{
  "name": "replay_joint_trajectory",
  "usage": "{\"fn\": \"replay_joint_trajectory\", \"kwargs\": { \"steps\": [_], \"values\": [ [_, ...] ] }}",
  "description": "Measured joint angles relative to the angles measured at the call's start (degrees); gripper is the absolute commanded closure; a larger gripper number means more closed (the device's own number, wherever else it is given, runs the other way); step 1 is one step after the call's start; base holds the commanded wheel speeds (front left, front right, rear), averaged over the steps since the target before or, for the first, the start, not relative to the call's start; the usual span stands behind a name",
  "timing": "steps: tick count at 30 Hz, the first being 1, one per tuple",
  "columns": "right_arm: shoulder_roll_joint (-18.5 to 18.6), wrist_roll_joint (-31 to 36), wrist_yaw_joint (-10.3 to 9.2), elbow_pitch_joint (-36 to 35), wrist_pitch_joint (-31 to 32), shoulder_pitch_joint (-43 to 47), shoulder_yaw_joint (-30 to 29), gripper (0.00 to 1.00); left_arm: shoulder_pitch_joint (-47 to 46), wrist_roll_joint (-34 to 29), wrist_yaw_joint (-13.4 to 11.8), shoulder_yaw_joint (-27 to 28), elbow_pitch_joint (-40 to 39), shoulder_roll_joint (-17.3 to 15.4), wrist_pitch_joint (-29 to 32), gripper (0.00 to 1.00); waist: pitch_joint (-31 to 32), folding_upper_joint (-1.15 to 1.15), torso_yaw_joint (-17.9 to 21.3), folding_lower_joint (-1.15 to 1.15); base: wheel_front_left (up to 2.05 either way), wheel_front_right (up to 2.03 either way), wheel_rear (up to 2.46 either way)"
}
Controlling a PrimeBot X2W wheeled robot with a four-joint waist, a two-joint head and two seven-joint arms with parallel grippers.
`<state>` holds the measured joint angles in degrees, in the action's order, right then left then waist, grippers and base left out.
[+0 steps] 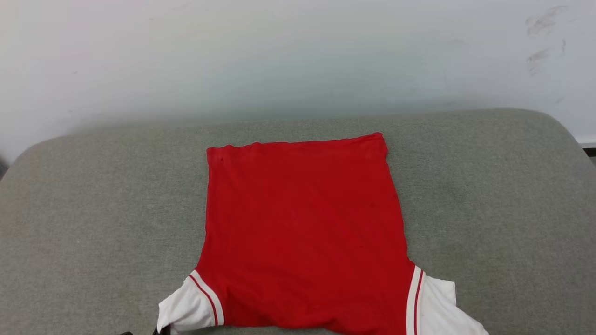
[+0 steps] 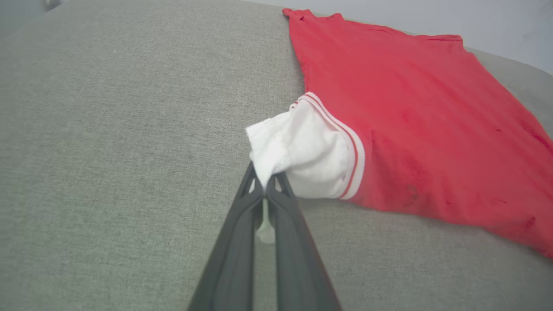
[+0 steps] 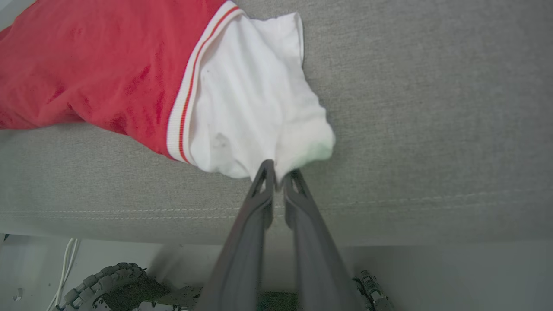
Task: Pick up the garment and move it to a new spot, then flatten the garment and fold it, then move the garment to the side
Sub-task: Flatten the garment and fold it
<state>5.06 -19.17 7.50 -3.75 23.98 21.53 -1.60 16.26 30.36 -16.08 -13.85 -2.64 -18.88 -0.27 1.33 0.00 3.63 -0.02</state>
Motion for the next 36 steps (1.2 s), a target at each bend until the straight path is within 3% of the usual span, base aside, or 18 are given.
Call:
{"fn": "replay_joint_trajectory", "kwargs": {
  "steps": [9, 14, 20, 27, 30, 36],
  "values": [
    [3.3, 0.4, 0.00, 1.0, -7.0, -11.4, -0.3, 0.00, -2.8, -1.8, 0.4, -1.6, -1.8, 0.5, -1.2, 1.00, -0.7, 0.00, -2.3, 0.01, 0.00, 0.00, 0.00],
    [6.7, -1.5, 0.00, 7.4, -9.0, -24.2, -2.2, 0.00, -6.6, -3.5, 0.4, -2.6, -4.2, 0.6, -1.5, 1.00, -3.3, 0.00, -4.5, 0.02, 0.00, 0.00, 0.00],
    [11.2, -4.8, -0.01, 18.2, -9.4, -39.6, -4.6, 0.00, -13.1, -4.5, 1.4, -4.3, -5.3, 3.4, -4.7, 1.00, -8.8, 0.00, -9.0, 0.03, 0.00, 0.00, 0.00],
    [17.3, -5.8, 0.00, 30.3, 0.0, -58.8, -3.9, 0.00, -20.5, -6.0, 3.7, -7.7, -3.9, 6.7, -8.1, 1.00, -17.6, 0.00, -14.4, 0.03, 0.00, 0.00, 0.00],
    [20.1, -5.9, -0.01, 34.6, 7.3, -65.6, -2.4, 0.00, -22.8, -6.5, 4.5, -8.7, -3.1, 7.7, -9.1, 1.00, -21.1, 0.00, -16.7, 0.03, 0.00, 0.00, 0.00],
    [21.7, -5.5, 0.00, 39.0, 18.9, -75.6, 0.2, 0.00, -25.3, -6.4, 5.5, -9.5, -1.0, 8.9, -10.7, 1.00, -26.8, 0.00, -20.8, 0.03, 0.00, 0.00, 0.00]
  ]
}}
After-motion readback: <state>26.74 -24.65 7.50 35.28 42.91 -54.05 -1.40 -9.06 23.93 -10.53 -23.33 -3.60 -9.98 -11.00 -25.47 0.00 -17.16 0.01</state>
